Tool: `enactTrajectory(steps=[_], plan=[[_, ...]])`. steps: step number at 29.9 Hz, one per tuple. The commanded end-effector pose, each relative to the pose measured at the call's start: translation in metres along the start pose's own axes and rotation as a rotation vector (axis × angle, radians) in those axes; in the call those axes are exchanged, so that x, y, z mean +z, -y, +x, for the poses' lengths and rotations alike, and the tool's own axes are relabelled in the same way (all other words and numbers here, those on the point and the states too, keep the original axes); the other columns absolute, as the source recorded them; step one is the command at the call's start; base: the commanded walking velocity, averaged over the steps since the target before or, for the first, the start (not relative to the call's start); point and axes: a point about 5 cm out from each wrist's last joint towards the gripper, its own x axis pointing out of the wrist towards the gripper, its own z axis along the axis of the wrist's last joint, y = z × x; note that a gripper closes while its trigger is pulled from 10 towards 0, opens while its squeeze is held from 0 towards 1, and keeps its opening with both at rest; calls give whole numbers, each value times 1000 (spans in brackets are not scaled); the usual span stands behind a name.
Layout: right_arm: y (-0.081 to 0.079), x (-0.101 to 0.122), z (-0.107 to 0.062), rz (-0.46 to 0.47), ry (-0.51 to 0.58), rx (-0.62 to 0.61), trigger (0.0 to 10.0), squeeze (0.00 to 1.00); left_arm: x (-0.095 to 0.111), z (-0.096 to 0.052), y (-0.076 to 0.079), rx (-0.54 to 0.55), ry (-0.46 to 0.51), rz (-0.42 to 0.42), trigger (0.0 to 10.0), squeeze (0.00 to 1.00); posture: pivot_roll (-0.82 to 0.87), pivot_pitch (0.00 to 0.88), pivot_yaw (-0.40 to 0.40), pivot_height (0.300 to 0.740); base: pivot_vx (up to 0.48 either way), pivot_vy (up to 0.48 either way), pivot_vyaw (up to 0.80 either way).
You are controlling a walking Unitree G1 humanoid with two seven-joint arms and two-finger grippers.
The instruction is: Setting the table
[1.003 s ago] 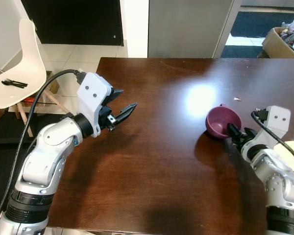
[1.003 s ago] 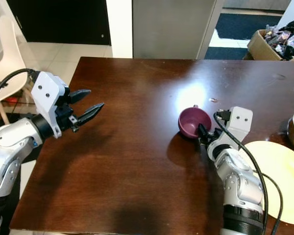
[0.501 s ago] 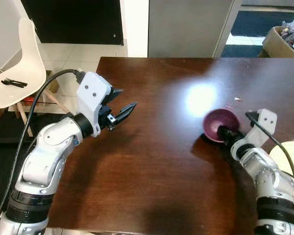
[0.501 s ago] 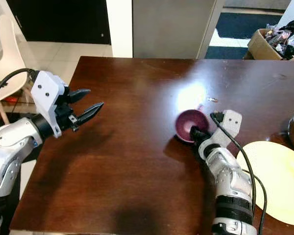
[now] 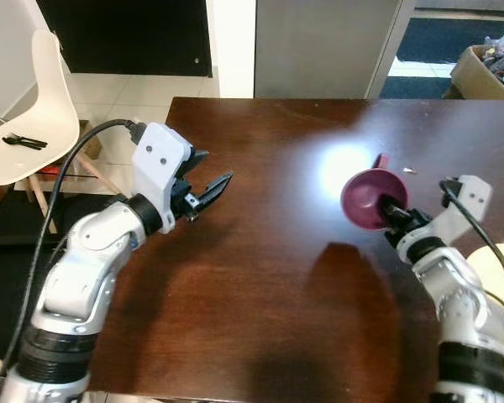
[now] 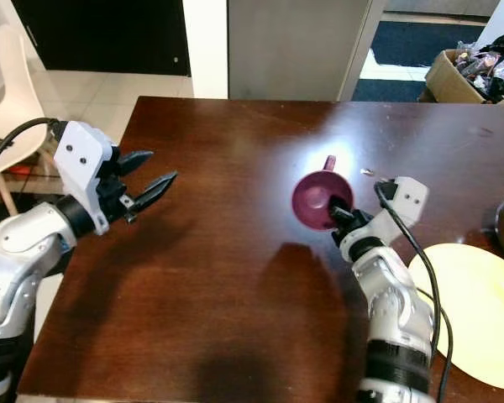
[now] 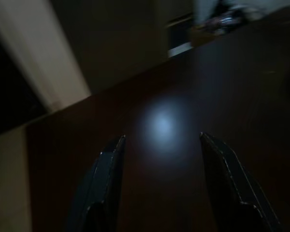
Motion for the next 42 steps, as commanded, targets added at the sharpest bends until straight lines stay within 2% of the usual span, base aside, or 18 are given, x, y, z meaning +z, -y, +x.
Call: enactTrajectory(steps=[1,2,3,4,5,8,19,24,30,42], plan=[[-4,7,-3,4,54,12,0,0,-7,-1,-6,62,-38,-3,10000,0,-114,60,87,740,0,0,0],[-4,7,-3,4,54,12,0,0,-7,-1,-6,62,-38,-3,10000,0,-114,60,87,740,0,0,0],[-13,12,-4,-6,98,28,4549,0,-9,-1,-8,113,-42,-10,10000,0,-116,61,87,740,0,0,0],[-13,12,-4,-6,98,28,4549,0,-9,-1,-8,113,-42,-10,10000,0,-116,61,87,740,0,0,0],[-22,16,-5,-35,144,47,10000,0,-10,-1,-8,152,-43,-16,10000,0,-116,61,87,740,0,0,0],[-54,23,-7,-162,262,78,10000,0,-16,-5,-2,199,-60,-49,10000,0,-112,59,90,740,0,0,0],[-78,25,-9,-211,290,152,10000,0,-27,-12,7,231,-90,-86,10000,0,-107,48,89,740,0,0,0],[-86,21,-10,-187,291,177,10000,0,-26,-13,11,230,-79,-92,10000,0,-107,42,90,740,-347,0,0],[-93,16,-10,-89,275,187,10000,0,-23,-13,13,221,-68,-84,10000,0,-101,35,94,740,-420,0,0],[-98,16,-10,-59,271,220,10000,0,-21,-12,13,220,-63,-80,10000,0,-101,36,97,740,-422,0,0]])
